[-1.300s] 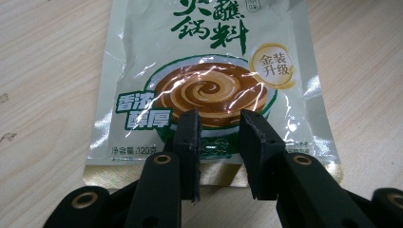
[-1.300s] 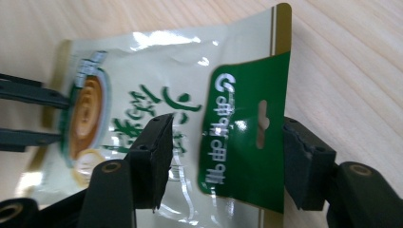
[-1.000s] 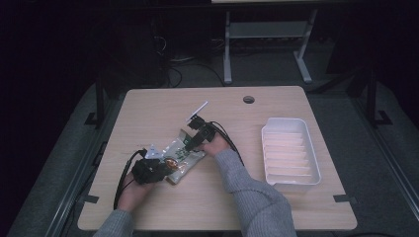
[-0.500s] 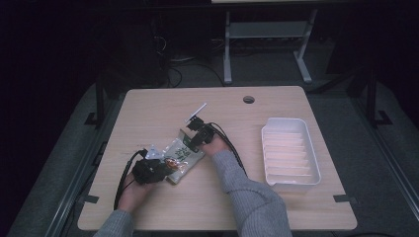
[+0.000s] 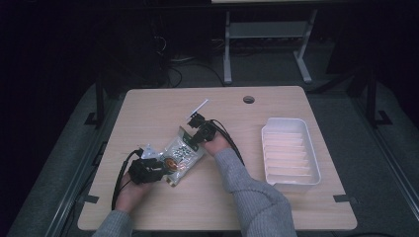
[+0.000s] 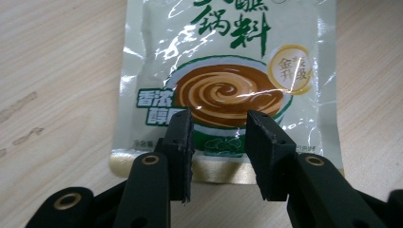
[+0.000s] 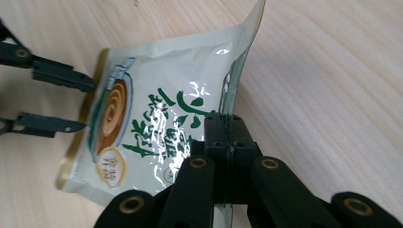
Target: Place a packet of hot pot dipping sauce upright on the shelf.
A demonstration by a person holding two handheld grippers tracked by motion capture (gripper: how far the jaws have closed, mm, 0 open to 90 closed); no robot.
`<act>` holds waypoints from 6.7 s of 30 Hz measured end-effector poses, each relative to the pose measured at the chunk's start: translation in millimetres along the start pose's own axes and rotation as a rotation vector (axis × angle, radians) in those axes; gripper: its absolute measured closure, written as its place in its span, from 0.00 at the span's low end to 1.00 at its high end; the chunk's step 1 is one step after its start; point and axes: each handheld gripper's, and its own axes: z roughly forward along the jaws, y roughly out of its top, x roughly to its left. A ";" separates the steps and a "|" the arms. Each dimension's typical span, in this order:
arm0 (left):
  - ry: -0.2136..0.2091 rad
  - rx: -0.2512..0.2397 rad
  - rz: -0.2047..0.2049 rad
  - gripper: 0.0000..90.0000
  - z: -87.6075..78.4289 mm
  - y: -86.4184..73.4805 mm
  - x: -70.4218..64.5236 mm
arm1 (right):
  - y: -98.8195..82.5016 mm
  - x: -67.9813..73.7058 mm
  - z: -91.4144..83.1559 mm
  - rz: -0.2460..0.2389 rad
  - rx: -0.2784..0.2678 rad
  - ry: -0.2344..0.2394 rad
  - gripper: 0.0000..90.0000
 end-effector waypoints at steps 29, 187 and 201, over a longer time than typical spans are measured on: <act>0.007 -0.034 -0.024 0.64 -16.1 -13.9 8.9 | 13.7 47.2 -73.6 -0.152 -0.057 0.039 0.99; 0.029 -0.050 -0.081 0.55 -23.4 -26.6 24.1 | -191.6 -43.1 -276.7 -0.150 -0.040 -0.153 0.97; 0.028 -0.053 -0.084 0.55 -24.1 -26.7 23.9 | -179.3 -32.5 -273.1 -0.152 -0.073 -0.126 0.77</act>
